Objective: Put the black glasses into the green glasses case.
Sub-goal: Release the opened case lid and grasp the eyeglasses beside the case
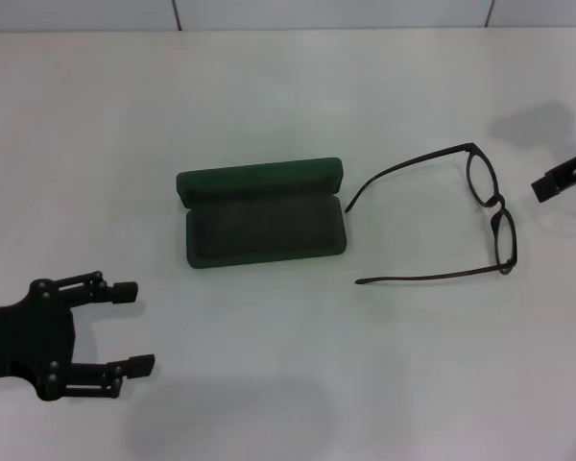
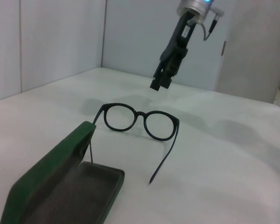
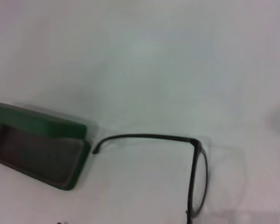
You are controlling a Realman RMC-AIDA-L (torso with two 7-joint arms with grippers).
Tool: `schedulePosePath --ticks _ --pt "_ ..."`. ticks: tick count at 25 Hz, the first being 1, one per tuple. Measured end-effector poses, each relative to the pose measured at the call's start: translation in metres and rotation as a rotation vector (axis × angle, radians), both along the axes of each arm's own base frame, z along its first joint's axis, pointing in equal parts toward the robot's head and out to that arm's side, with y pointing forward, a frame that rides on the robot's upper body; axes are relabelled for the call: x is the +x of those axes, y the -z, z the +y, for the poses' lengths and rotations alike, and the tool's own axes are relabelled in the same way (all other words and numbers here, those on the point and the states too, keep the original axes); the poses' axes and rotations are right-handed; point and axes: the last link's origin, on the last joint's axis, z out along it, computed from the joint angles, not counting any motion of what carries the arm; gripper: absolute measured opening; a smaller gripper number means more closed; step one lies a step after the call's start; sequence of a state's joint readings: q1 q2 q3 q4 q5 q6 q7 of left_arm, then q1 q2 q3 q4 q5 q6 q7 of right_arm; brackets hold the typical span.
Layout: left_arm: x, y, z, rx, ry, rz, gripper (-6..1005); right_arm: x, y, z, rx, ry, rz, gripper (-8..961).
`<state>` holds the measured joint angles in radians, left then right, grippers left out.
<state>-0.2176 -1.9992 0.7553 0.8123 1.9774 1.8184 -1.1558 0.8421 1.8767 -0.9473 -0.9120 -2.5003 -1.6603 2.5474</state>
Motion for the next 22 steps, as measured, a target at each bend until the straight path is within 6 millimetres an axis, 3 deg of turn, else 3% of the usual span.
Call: schedulePosePath --ticks 10,22 --pt "0.002 0.0 0.005 0.008 0.019 0.009 865 -0.034 0.039 0.027 -0.005 0.009 -0.198 798" --pt "0.003 -0.001 0.006 0.011 0.021 0.008 863 -0.051 0.071 0.028 0.011 0.03 -0.213 796"
